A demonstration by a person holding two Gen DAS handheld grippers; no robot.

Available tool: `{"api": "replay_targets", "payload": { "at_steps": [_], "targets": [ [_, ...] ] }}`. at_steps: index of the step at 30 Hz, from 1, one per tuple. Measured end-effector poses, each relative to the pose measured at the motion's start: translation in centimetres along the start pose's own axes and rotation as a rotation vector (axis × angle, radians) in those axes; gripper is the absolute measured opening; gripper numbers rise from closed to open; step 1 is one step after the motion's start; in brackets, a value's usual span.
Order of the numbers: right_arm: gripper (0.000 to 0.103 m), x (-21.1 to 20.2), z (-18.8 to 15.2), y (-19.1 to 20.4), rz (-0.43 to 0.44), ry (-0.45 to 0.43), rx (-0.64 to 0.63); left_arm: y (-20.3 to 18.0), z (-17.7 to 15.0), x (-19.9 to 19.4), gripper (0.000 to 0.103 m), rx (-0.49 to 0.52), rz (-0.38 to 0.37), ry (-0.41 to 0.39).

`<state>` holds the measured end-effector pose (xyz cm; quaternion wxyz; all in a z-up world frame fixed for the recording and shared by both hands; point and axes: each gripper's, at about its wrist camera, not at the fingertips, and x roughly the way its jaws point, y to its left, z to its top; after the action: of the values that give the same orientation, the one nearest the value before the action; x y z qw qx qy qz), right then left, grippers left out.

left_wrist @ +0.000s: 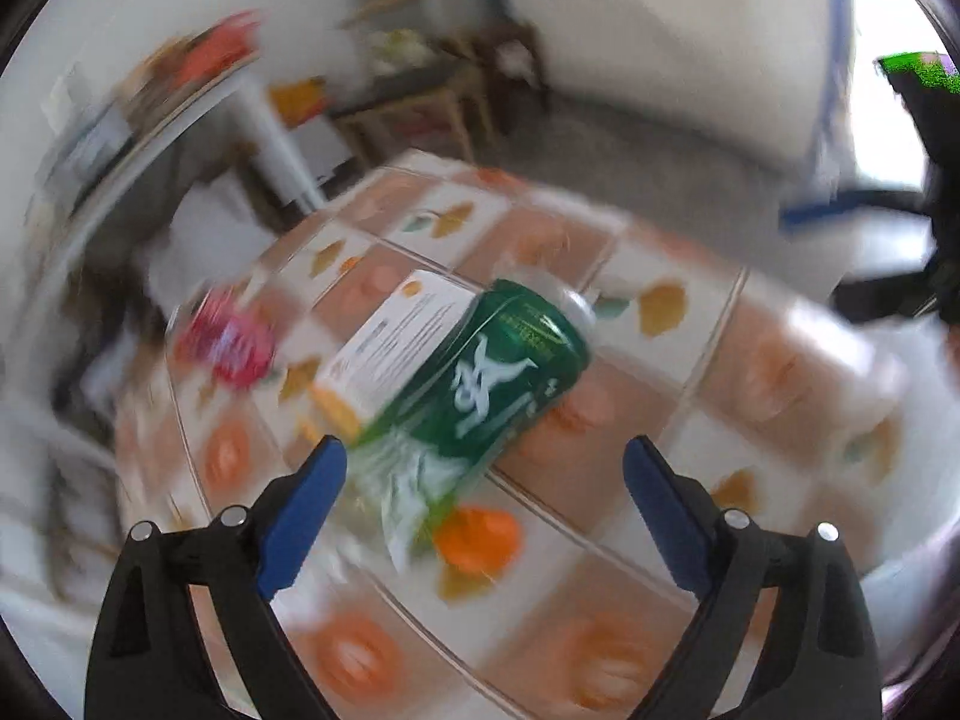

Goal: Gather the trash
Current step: 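Grasp the green plastic bottle with the left gripper and lift it, then grasp the white-orange medicine box with the right gripper while the left holds the bottle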

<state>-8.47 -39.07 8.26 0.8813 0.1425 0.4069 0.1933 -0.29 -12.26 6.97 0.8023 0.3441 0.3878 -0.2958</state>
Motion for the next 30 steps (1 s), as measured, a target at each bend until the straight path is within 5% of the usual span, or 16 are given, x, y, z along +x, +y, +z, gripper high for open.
{"api": "replay_targets", "payload": {
  "at_steps": [1, 4, 6, 7, 14, 20, 25, 30],
  "targets": [
    [0.094, 0.0, 0.0, 0.3, -0.004, 0.001, 0.000, -0.4, 0.7, 1.5, 0.091, 0.062, 0.051, 0.038],
    [0.094, 0.5, 0.5, 0.2, -0.011, 0.015, -0.003, -1.0, 1.5, 4.1, 0.091, 0.154, -0.007, 0.104],
    [0.094, 0.9, 0.9, -0.2, -0.026, 0.027, -0.005, -1.6, 1.8, 5.6, 0.090, 0.212, 0.025, 0.118],
    [0.094, 1.0, 1.1, -0.4, -0.028, 0.031, -0.005, -1.8, 1.7, 5.9, 0.082, 0.232, 0.028, 0.123],
    [0.094, 1.5, 1.4, -1.4, -0.032, 0.043, 0.007, -1.0, 1.3, 5.2, 0.068, 0.258, 0.098, 0.052],
    [0.094, 3.0, 1.4, -0.7, -0.013, 0.080, -0.014, 2.6, 0.9, 1.8, 0.067, 0.084, -0.002, -0.001],
    [0.095, 7.1, 1.6, 2.4, 0.006, 0.204, -0.223, 7.7, -1.1, -2.5, 0.066, -0.124, -0.070, -0.089],
    [0.095, 12.0, 6.1, 6.8, 0.025, 0.274, -0.527, 11.7, -4.0, -6.0, 0.066, -0.298, -0.100, -0.172]
  ]
}}
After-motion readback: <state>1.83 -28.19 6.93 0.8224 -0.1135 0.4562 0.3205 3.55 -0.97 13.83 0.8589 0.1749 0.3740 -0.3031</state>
